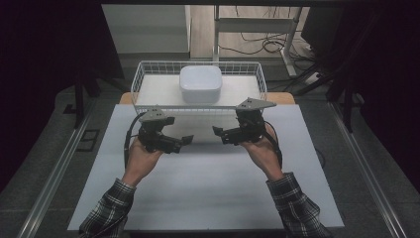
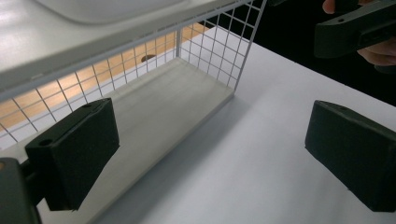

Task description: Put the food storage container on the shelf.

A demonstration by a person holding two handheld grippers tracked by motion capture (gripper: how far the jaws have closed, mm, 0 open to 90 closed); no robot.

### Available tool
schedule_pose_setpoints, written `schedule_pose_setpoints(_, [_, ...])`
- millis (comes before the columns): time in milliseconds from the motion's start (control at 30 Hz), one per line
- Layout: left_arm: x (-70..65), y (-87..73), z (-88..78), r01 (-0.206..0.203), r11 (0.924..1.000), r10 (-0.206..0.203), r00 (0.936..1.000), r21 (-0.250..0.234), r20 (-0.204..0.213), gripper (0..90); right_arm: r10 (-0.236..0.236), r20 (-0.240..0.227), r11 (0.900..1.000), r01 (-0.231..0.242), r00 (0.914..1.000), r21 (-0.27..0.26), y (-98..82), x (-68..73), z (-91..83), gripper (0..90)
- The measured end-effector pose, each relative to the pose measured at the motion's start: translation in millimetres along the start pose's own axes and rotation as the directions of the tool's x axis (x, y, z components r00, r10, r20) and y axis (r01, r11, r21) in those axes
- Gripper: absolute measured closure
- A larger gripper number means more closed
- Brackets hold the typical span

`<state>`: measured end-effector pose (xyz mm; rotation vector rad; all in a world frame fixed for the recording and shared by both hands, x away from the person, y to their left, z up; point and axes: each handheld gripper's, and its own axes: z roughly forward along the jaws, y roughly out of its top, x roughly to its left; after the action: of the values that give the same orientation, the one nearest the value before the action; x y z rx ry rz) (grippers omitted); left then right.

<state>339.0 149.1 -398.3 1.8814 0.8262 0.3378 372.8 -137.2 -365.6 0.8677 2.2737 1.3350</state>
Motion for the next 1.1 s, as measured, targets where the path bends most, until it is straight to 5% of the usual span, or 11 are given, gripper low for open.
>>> schedule_pose_setpoints(633, [1.4,-56.0,6.1,0.09,0.9958,-0.09,0.9959,0.017,0.012,2.1,0.002,-0.034,1.0,-0.001,0.9994,0.02,-53.0,10.9,4.3,0.0])
schedule_pose_setpoints(1100, [-13.1,-68.6,-2.0,0.058,0.9976,-0.058,0.9983,0.037,0.001,2.3,-0.016,-0.037,1.0,0.016,0.9992,0.024,-71.7,15.5,-10.4,0.0])
